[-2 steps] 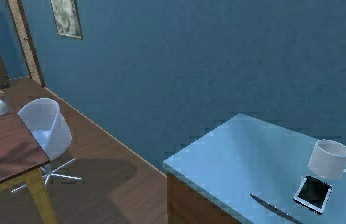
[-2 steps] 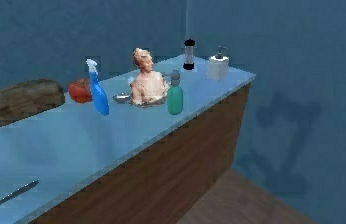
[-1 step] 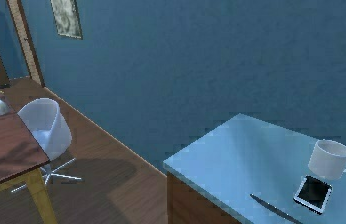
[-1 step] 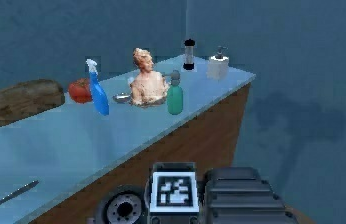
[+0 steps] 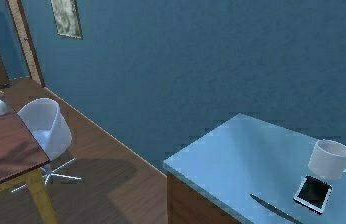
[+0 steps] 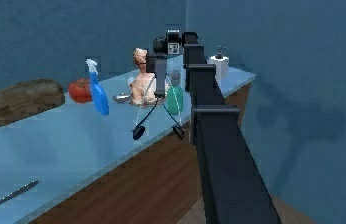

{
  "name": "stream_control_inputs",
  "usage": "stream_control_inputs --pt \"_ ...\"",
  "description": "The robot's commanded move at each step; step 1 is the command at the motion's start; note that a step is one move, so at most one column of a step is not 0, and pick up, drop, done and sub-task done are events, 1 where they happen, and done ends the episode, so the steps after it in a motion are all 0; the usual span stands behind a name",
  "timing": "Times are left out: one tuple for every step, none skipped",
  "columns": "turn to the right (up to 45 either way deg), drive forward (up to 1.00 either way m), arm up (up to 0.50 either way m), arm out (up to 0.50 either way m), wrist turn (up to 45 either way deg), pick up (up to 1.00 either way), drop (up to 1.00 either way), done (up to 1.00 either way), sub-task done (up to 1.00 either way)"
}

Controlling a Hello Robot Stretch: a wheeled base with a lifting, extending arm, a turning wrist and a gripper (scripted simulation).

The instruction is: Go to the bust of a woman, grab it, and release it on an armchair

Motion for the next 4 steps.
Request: stream_control_inputs --pt "0.0 0.0 0.0 0.0 45.0 0.0 0.0 0.0 0.0" --pt "0.0 0.0 0.0 0.0 45.0 0.0 0.0 0.0 0.0" --pt "0.0 0.0 0.0 0.0 45.0 0.0 0.0 0.0 0.0" --pt "0.0 0.0 0.0 0.0 12.0 0.0 0.0 0.0 0.0"
